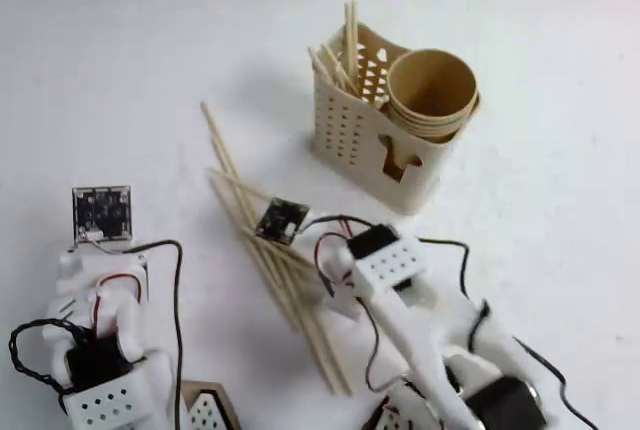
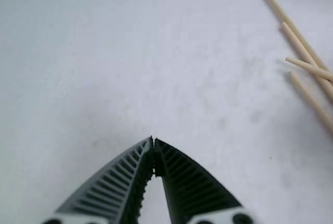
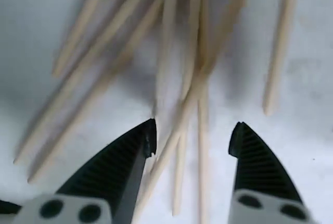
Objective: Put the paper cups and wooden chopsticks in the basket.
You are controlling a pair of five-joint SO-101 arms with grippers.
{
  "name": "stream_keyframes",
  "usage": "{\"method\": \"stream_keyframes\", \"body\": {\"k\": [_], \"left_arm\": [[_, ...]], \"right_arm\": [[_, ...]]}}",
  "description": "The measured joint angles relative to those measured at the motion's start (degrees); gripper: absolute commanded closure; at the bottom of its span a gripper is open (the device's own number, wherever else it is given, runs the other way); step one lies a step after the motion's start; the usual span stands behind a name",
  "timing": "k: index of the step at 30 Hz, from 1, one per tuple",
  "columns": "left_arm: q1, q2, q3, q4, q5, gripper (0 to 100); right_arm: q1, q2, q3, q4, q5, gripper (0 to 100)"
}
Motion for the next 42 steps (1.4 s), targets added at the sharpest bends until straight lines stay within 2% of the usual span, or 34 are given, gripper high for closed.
{"method": "stream_keyframes", "body": {"k": [3, 8, 13, 23, 26, 34, 42], "left_arm": [[0.0, 0.0, 0.3, 0.0, 0.0, 98], [0.0, 0.0, 1.1, -0.1, 0.0, 98], [0.0, 0.0, 1.1, -0.1, 0.0, 98], [0.0, -0.2, 1.1, -0.1, 0.0, 98], [0.0, -0.2, 1.1, -0.1, 0.0, 98], [0.0, -0.2, 1.1, -0.1, 0.0, 98], [0.0, -0.2, 1.1, -0.1, 0.0, 98]], "right_arm": [[0.0, 7.0, -1.2, -1.2, 0.0, 79.4], [0.4, 13.4, -5.4, -1.4, 0.0, 98.4], [0.4, 16.4, -7.8, -2.0, 3.1, 98.0], [0.4, 16.6, -9.8, -1.4, 3.5, 97.9], [0.4, 16.5, -12.4, 1.8, 3.5, 97.9], [0.1, 1.3, -16.6, 10.3, 2.6, 97.9], [-0.1, -15.7, -17.6, 13.3, 1.7, 97.9]]}}
